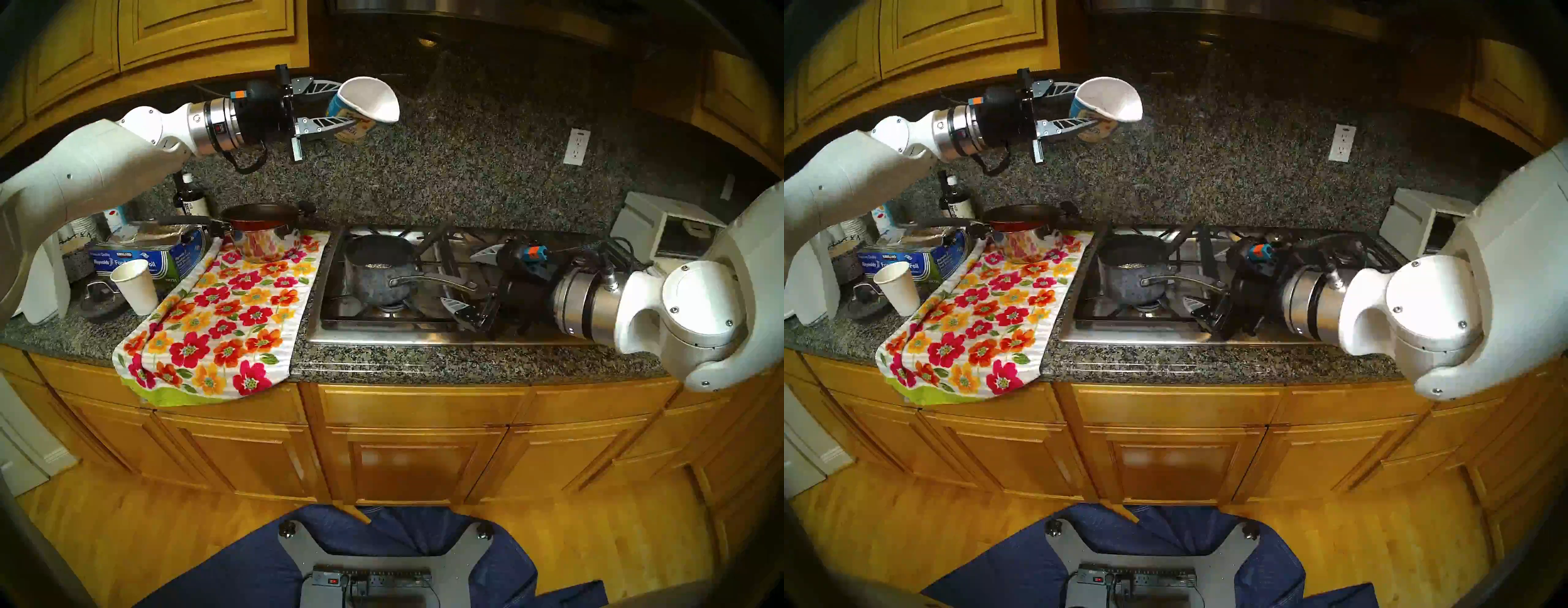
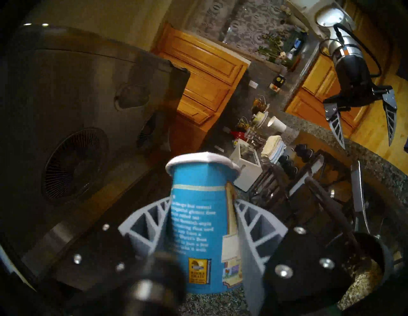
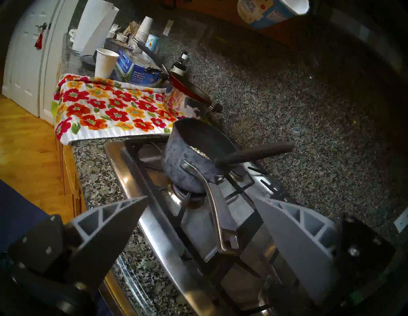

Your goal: Pour oats into pot and stir with a spoon

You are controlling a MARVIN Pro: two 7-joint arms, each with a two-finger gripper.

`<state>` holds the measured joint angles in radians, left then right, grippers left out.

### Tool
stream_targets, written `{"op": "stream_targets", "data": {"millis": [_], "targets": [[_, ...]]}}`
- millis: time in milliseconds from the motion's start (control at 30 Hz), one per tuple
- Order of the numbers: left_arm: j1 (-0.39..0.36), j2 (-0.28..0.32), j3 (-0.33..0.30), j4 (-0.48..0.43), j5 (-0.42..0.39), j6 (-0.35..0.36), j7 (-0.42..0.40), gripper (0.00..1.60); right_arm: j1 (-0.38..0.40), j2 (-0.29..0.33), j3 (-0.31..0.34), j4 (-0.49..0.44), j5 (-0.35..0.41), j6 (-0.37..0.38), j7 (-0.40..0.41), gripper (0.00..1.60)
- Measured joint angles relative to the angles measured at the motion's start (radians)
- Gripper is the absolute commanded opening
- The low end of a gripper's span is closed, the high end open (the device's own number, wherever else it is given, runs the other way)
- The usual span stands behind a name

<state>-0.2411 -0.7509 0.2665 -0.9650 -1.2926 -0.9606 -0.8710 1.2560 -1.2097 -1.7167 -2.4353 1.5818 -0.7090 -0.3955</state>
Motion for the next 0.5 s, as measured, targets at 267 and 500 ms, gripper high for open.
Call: {"op": "stream_targets", "data": {"millis": [267,500], "targets": [[0.061,0.06,-0.025,-0.035,-0.103,0.0,0.0,0.56,0.002,0.0,0.0,0.0,0.0,0.0,0.0,1.6],[0.12,0.105,-0.046,-0.058,-0.153,0.0,0.0,0.56,0.003,0.0,0.0,0.0,0.0,0.0,0.0,1.6]]}}
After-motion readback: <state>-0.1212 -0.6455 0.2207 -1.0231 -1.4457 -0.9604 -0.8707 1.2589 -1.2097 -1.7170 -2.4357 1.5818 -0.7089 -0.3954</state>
